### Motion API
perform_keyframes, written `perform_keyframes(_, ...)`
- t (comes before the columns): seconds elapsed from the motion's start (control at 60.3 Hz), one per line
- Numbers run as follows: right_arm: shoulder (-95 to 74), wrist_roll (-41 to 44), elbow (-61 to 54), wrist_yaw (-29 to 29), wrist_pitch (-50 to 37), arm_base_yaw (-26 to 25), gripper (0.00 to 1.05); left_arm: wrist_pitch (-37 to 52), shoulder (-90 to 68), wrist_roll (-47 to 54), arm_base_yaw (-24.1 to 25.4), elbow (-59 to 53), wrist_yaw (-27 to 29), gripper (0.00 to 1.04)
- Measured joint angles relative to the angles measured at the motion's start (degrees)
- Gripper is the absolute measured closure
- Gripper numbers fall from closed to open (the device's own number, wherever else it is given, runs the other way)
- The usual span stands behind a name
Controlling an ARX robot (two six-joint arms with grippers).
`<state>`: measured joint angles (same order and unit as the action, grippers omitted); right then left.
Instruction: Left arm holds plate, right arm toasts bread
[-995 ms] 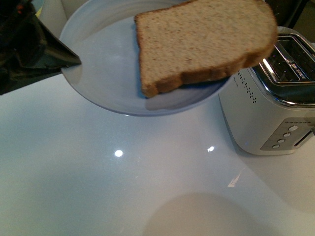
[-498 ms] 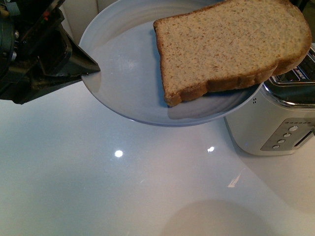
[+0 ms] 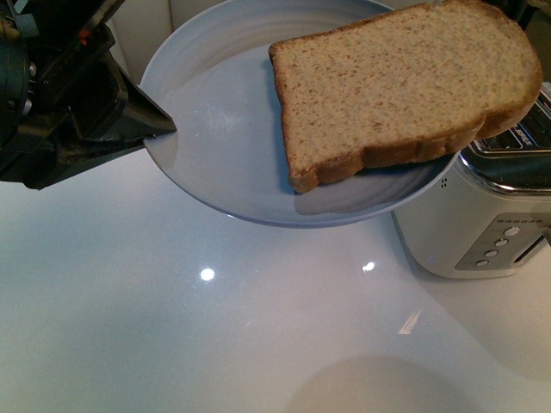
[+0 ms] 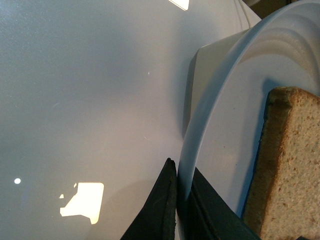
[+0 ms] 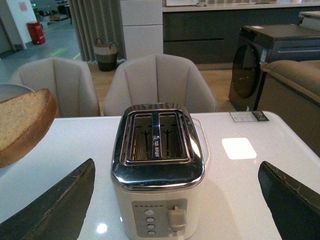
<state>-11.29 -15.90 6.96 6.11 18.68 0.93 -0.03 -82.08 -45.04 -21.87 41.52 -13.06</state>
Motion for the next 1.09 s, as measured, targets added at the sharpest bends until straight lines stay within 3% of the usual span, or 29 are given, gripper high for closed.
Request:
perform_keyframes(0.348, -12.90, -8.92, 6.32, -6.25, -9.57, 0.24, 0.09, 0.00, 0.02, -0.11, 0.00, 0.00, 0.11, 1.02)
perform_keyframes(0.664, -34.01, -25.68, 14.25, -14.86, -26.34, 10.05, 0.09, 0.00, 0.02, -0.11, 0.00, 0.00, 0.11, 1.02)
perform_keyframes(1.095, -48.22, -34.51, 14.62, -16.24, -38.23, 18.47, 0.09, 0.00, 0.02, -0.11, 0.00, 0.00, 0.15, 1.02)
